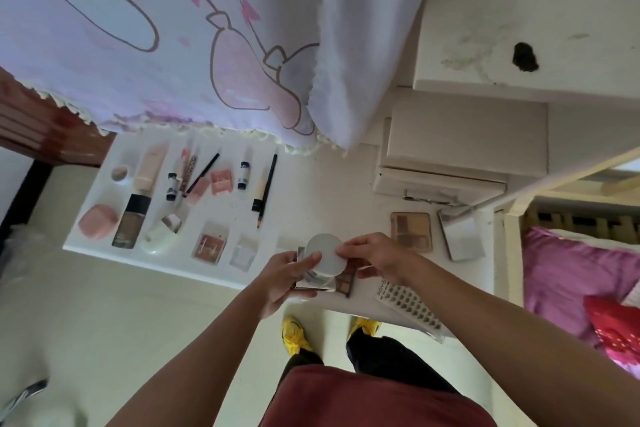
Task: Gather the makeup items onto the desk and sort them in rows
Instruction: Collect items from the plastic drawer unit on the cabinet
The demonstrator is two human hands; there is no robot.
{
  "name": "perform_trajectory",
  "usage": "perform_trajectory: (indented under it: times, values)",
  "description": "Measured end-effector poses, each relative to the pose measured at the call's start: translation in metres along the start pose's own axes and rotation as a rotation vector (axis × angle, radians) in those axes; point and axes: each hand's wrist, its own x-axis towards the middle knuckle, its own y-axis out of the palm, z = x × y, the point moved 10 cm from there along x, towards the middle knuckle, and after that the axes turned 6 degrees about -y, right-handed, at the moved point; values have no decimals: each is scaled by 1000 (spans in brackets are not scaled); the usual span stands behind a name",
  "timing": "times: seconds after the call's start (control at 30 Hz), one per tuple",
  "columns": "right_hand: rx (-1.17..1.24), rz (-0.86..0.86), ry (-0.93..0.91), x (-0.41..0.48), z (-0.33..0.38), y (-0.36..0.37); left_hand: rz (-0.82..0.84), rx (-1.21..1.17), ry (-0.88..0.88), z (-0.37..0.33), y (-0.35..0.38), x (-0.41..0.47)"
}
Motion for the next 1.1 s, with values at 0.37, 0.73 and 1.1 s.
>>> perform_trajectory:
  times: [0.37, 0.73, 1.1]
  values:
    - [-68, -291, -81, 12, 16, -59, 5, -231, -35, 11, -5, 7]
    - [-837, -447, -97, 16, 33, -98, -403, -45, 77, -31, -67, 26]
    - [-1091, -408, -139, 4, 37, -85, -479, 405, 160, -59, -46, 67]
